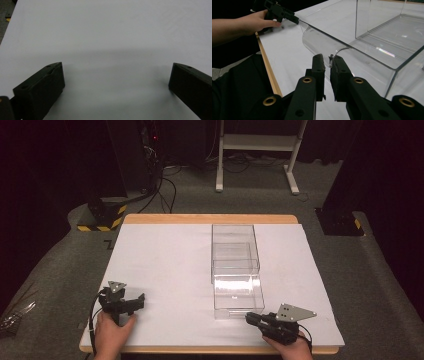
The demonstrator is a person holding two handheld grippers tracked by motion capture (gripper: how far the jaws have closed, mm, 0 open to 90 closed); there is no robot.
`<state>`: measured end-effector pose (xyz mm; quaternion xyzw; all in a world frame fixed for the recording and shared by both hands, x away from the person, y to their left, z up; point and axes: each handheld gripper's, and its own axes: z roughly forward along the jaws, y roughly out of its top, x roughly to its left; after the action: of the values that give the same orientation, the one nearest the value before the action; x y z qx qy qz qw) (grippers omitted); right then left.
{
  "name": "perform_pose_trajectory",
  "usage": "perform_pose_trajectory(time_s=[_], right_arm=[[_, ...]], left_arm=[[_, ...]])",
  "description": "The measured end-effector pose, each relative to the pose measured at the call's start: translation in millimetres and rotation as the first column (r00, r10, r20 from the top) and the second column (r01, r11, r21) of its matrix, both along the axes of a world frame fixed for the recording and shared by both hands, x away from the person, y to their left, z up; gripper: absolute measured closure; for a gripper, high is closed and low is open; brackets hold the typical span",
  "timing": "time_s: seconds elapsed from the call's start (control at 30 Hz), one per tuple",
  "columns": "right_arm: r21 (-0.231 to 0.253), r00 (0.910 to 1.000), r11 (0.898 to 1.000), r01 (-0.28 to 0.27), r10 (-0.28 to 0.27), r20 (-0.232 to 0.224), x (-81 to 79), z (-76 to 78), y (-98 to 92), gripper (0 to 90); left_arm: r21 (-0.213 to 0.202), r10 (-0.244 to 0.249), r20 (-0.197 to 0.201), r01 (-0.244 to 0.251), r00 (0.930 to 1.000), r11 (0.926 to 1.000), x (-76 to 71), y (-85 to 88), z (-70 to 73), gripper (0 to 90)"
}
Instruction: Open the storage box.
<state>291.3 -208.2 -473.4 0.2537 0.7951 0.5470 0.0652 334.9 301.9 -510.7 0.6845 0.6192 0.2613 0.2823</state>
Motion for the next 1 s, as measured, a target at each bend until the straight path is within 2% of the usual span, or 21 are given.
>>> perform_pose_trajectory(time_s=[0.17,0.3,0.57,0.8,0.83,0.87,1.0], right_arm=[[0.001,1.0000,1.000,-0.003,0.003,0.000,-0.9,-0.1,0.0,82.0],[0.007,0.9998,1.000,0.017,-0.017,0.009,-1.6,3.9,-3.0,74.6],[0.034,0.9970,0.997,0.062,-0.063,0.043,-4.0,14.6,-18.6,73.9],[0.061,0.9910,0.993,0.105,-0.109,0.077,-0.8,24.9,-29.4,72.8],[0.091,0.9893,0.989,0.113,-0.121,0.082,1.3,28.1,-34.1,72.7],[0.097,0.9884,0.988,0.120,-0.128,0.081,2.0,29.3,-35.6,72.6],[0.098,0.9814,0.983,0.158,-0.167,0.095,6.5,33.6,-42.1,72.0]], left_arm=[[0.000,-0.001,-0.001,0.001,1.0000,1.0000,0.0,0.0,0.1,0.5],[-0.001,-0.001,-0.001,0.001,1.0000,1.0000,0.0,0.1,0.1,0.5],[0.000,-0.001,-0.001,0.001,1.0000,1.0000,0.0,0.0,0.1,0.5],[-0.001,-0.001,-0.001,0.001,1.0000,1.0000,0.0,0.0,0.1,0.4],[0.000,-0.001,-0.001,0.001,1.0000,1.0000,0.0,0.0,0.1,0.5],[0.000,-0.001,-0.001,0.001,1.0000,1.0000,0.0,0.0,0.1,0.5],[-0.001,-0.001,-0.001,0.001,1.0000,1.0000,0.0,0.0,0.0,0.4]])
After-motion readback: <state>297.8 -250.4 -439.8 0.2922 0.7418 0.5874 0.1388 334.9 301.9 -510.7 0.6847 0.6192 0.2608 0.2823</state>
